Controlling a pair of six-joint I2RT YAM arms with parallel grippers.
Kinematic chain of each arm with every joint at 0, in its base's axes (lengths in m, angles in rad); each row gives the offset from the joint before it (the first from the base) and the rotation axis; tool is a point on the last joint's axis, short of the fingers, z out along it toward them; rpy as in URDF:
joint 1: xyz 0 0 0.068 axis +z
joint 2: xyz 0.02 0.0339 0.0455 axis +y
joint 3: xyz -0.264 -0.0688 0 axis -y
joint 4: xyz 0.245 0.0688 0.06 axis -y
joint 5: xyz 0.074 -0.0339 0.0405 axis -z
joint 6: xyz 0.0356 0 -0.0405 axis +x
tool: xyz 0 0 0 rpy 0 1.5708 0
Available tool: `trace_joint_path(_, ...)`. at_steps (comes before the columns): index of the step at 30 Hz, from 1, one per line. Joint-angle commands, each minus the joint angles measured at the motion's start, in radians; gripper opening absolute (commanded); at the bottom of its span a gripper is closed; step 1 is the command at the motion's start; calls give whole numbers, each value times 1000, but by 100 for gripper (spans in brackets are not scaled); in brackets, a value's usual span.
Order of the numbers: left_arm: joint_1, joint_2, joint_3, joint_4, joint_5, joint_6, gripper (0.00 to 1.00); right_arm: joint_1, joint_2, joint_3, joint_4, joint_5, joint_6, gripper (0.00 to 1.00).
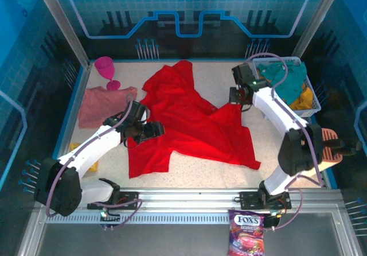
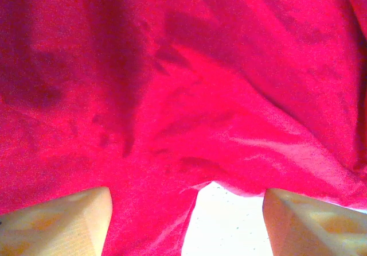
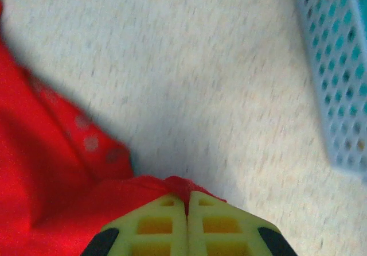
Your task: Fold and stack the t-shirts
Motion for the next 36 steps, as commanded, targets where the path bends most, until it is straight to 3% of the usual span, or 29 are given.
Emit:
trace_joint_path(1,19,-21,-31,-45,-26,-4,71,-39,124,121,12,146,-81,0)
trace_joint_path(9,22,37,-124,12,-68,-45,70,-138,392,442,42,149,-51,0)
trace_joint_path(15,22,55,-209,44,-83,-85,70,-206,605,728,-38,79,7,1)
trace_joint_path(19,21,52,-246,32,-93,-104,69,-212,795,1002,-208,89,4,5)
trace_joint_path(21,20,51,-262,28,-96,-117,69,-219,845,1064,-259,76,7,16)
trace_joint_path(22,20,47,-274,32,-94,-125,69,-224,851,1062,-265,55,8,28)
trace_joint_path(24,20,37,-291,35,-94,-135,69,-226,831,1020,-244,8,-5,61)
trace_joint_path(28,20,-18,-299,-1,-107,-140,69,-213,692,826,-108,-78,-58,99)
trace_joint_path(31,20,-93,-297,-56,-110,-146,67,-188,553,688,-36,-93,-106,100)
trace_joint_path(36,14,-229,-297,-183,-163,-189,65,-156,346,493,-132,-138,-43,100)
